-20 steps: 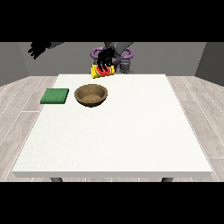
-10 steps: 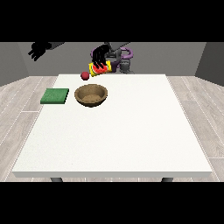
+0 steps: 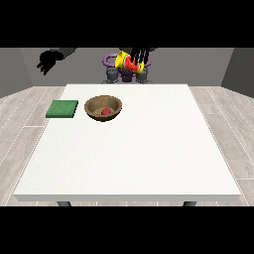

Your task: Pick the cup and pour the ball into the bowl, then pick the bowl and place it on the pad

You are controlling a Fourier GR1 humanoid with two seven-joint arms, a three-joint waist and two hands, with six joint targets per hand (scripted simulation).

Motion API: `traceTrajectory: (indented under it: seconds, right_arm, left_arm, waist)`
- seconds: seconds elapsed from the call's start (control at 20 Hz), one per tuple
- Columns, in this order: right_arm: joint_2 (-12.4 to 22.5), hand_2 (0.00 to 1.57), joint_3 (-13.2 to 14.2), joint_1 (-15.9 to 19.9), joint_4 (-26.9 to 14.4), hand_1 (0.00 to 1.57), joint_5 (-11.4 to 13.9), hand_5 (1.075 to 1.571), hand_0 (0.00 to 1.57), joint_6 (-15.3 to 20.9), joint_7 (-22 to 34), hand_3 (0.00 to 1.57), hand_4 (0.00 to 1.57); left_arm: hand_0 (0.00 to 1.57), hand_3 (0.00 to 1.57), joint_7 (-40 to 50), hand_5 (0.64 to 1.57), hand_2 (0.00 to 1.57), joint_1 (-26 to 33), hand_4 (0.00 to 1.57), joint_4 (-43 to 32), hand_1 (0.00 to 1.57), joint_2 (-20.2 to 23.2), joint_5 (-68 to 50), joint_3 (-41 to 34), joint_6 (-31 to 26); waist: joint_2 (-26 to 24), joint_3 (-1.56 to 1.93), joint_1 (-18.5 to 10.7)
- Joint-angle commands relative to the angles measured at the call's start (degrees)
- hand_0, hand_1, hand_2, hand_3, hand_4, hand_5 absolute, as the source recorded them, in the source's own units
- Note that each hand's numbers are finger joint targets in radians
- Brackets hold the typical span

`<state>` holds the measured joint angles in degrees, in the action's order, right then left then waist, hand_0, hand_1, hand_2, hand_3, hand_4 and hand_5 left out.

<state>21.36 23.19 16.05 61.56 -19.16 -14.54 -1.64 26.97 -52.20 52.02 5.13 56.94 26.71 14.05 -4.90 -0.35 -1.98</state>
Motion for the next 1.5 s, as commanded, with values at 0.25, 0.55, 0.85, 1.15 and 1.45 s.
traceTrajectory:
  seconds: [0.25,0.55,0.85,1.15,1.45]
  right_arm:
    - [-1.6,0.00,1.1,-0.1,-0.3,0.00,1.4,1.555,0.00,5.5,-1.4,0.00,0.78]
    - [-6.7,0.00,1.0,-1.1,-1.5,0.00,2.1,1.566,0.00,9.4,-5.0,0.00,0.72]
    - [-7.4,0.00,3.5,0.6,-8.0,0.00,0.2,1.567,0.00,8.1,-11.8,0.00,0.74]
    - [-7.2,0.00,2.0,7.6,-15.2,0.00,1.0,1.557,0.00,7.8,-15.0,0.00,0.61]
    - [-7.2,0.00,1.7,9.2,-23.6,0.00,1.6,1.558,0.00,5.1,-22.0,0.00,0.55]
  left_arm:
    - [0.00,0.00,-11.6,1.571,0.00,1.6,1.09,14.5,0.00,0.8,-36.3,-28.2,-1.2]
    - [0.00,0.00,-16.3,1.566,0.00,0.9,1.06,16.7,0.00,7.9,-55.8,-39.9,-19.3]
    - [0.00,0.00,-16.1,1.555,0.00,1.8,1.05,16.9,0.00,15.9,-64.1,-45.3,-30.5]
    - [0.00,0.00,-16.1,1.552,0.00,3.1,0.98,18.1,0.00,20.5,-66.1,-48.2,-31.1]
    - [0.00,0.00,-13.3,1.535,0.00,5.8,1.01,22.2,0.00,22.5,-69.6,-49.2,-32.2]
  waist:
    - [3.3,-0.44,-8.1]
    - [7.4,0.16,-12.4]
    - [12.8,0.40,-14.6]
    - [16.3,0.41,-11.7]
    - [16.9,0.42,-10.9]
